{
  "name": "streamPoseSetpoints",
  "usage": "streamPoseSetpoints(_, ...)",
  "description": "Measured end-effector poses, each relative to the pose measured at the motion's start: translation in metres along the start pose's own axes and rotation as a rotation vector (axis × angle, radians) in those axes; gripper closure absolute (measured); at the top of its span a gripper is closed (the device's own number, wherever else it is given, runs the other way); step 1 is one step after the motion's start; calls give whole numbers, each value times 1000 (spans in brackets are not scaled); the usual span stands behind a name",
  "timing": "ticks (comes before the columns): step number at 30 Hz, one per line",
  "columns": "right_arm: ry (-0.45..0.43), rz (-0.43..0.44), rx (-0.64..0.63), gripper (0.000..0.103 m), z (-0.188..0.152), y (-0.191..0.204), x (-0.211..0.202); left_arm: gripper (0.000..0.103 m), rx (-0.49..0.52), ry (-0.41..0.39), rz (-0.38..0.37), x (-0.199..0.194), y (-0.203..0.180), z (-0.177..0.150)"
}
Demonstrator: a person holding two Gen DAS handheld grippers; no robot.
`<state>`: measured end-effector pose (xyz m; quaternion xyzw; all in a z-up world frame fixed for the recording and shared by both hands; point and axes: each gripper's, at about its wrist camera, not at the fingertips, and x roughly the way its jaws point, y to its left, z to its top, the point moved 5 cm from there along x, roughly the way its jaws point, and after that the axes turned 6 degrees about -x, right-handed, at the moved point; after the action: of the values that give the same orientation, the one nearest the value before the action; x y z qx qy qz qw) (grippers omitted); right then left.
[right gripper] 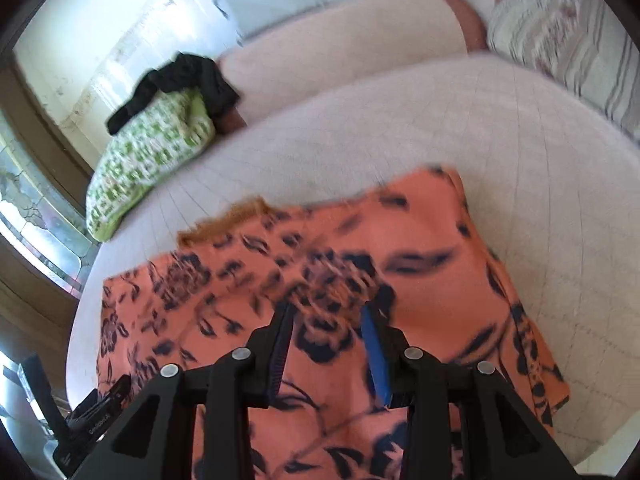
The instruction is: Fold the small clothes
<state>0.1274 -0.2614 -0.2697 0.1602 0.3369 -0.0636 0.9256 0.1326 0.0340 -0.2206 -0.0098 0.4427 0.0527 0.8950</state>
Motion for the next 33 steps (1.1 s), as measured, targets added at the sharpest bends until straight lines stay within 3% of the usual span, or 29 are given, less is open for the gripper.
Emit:
streamPoseSetpoints(2,-56,-7,-59,64,9,18,-3,0,57,-148,27,-22,-5,13)
streamPoseSetpoints(4,-60,26,-90,64,13,33,0,0,90,-211,-15,-34,-11,18)
streamPoseSetpoints(6,-27,57,-111,64,15,47,11,0,105,-168,-58,-28,-17,15)
streamPoseSetpoints(7,-6,55,-122,58,15,52,19,0,116,-114,-67,-20,-23,10)
streamPoseSetpoints(8,22,51,-127,35,14,55,29,0,134,-27,-81,-7,-27,4)
streamPoseSetpoints(9,85,40,-121,30,8,57,45,0,137,31,-90,1,-29,-1)
streamPoseSetpoints(10,157,32,-100,30,2,56,62,0,102,20,-110,2,-26,0)
streamPoseSetpoints(11,168,15,-92,30,-1,56,69,0,65,14,-129,-1,-22,3)
streamPoseSetpoints(15,159,-17,-168,30,-1,64,70,0,67,12,-124,-1,-21,7)
streamPoseSetpoints(20,86,23,-85,35,4,52,48,0,3,-12,-151,-7,-21,9)
streamPoseSetpoints(21,68,16,-88,40,7,50,44,0,-28,-29,-156,-7,-16,9)
streamPoseSetpoints(22,43,13,-89,53,10,48,37,0,-56,-49,-159,-9,-10,11)
streamPoseSetpoints(23,27,18,-89,59,11,45,32,0,-71,-63,-153,-10,-7,12)
streamPoseSetpoints(25,6,32,-93,68,12,42,21,0,-52,-37,-107,2,-6,10)
streamPoseSetpoints(27,41,59,-78,69,8,37,20,0,-33,-15,-84,13,-7,3)
streamPoseSetpoints(30,207,90,-36,69,-13,21,40,0,-18,-40,-81,10,-8,0)
streamPoseSetpoints(33,191,99,-69,71,-10,21,35,0,-50,-9,-108,2,0,-2)
